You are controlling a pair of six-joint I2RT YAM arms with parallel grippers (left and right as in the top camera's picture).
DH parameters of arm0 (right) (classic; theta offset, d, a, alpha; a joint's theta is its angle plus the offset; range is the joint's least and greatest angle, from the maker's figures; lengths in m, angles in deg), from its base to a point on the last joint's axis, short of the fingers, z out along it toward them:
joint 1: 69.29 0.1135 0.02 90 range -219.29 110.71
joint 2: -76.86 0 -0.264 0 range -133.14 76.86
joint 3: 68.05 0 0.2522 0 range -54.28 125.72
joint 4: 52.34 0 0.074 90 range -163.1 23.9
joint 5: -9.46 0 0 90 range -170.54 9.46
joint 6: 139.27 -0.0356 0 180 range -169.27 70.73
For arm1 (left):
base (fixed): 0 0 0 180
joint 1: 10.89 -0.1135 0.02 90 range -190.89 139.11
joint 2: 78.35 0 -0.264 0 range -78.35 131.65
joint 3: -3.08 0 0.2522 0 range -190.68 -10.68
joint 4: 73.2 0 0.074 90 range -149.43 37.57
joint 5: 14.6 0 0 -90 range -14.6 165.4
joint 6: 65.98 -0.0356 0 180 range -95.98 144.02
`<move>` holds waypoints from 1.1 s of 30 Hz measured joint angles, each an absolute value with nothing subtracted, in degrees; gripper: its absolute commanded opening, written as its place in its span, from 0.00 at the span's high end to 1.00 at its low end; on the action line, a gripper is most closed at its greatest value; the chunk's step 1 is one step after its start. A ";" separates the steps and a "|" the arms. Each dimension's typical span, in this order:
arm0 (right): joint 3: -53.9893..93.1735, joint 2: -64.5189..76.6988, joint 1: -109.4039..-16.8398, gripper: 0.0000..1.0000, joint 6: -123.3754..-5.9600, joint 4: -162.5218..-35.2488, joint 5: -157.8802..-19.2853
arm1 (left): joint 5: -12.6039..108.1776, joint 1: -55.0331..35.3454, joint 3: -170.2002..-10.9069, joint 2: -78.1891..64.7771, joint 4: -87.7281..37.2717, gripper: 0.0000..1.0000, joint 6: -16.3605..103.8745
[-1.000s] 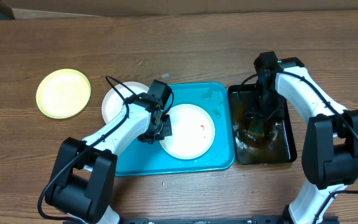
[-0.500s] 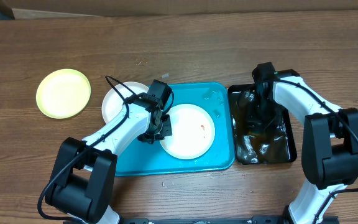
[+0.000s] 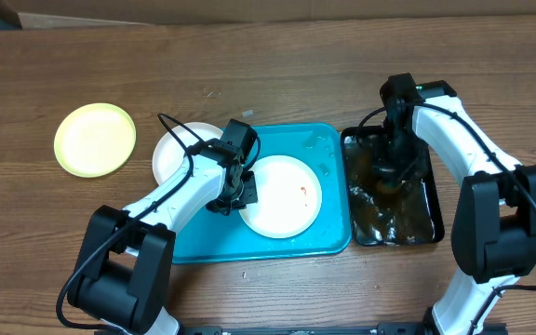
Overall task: Clean dirty plates on tray and stack at the side
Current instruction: 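Lift the sponge from the water tray with the right gripper, then scrub the held white plate with the sponge in the right gripper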
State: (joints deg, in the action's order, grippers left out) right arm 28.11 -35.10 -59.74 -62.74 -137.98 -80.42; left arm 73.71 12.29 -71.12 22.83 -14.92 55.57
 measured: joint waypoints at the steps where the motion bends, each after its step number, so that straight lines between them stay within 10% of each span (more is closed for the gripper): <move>1: 28.11 -35.10 -59.74 0.96 -62.66 -138.26 -80.53 | 73.71 12.29 -71.12 22.83 -14.92 0.96 55.57; 33: 36.67 -34.95 -33.32 0.96 -64.73 -137.45 -77.42 | 71.15 12.29 -71.12 22.83 -15.99 0.96 55.44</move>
State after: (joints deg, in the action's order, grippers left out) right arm 36.67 -34.95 -33.32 -64.73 -137.45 -77.42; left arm 71.15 12.29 -71.12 22.83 -15.99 55.44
